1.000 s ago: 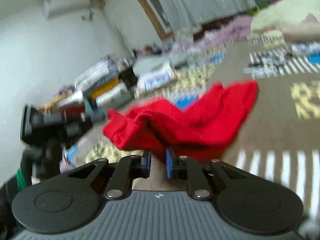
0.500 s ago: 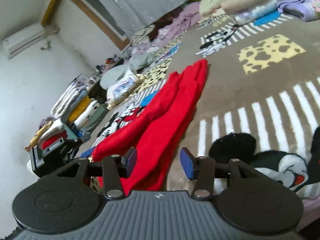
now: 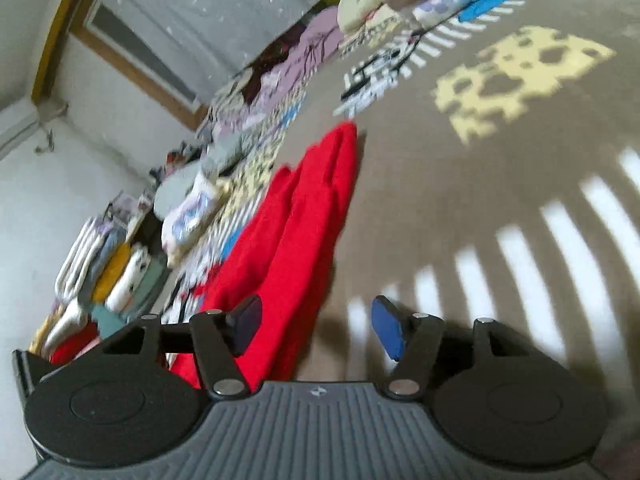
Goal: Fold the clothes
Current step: 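Carry the red sweater with both tools onto the open blanket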
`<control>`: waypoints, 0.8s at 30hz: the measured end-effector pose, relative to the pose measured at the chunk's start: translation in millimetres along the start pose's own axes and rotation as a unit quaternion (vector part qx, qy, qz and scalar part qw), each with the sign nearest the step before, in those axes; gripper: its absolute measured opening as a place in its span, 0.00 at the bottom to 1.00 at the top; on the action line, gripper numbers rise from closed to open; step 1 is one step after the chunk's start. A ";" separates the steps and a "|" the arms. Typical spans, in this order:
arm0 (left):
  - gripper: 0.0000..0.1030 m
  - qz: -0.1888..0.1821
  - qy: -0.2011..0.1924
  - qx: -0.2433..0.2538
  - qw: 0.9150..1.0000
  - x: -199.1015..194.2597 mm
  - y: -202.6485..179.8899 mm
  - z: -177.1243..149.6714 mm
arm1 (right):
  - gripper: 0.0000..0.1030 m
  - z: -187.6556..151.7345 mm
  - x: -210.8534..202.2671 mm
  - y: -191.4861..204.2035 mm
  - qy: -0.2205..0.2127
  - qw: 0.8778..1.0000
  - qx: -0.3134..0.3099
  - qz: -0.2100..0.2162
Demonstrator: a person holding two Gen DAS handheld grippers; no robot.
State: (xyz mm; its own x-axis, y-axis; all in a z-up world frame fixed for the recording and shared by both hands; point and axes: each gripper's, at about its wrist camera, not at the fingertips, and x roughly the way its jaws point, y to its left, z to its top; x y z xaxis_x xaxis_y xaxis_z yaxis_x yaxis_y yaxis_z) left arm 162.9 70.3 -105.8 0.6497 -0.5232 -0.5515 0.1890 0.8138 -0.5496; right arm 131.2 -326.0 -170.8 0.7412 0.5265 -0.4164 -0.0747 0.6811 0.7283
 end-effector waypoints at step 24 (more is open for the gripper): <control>0.16 -0.085 0.105 0.122 0.983 172.9 -5.0 105.3 | 0.20 90.8 127.8 8.1 0.033 0.996 -0.068 0.039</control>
State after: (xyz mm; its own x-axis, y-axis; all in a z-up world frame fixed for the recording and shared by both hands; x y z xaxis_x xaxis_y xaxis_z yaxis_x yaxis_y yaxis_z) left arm 351.8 2.4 -132.3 0.4322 -0.6772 -0.5955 0.4692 0.7328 -0.4928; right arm 285.9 -299.4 -168.7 0.6840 0.6103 -0.3995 -0.2235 0.6967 0.6816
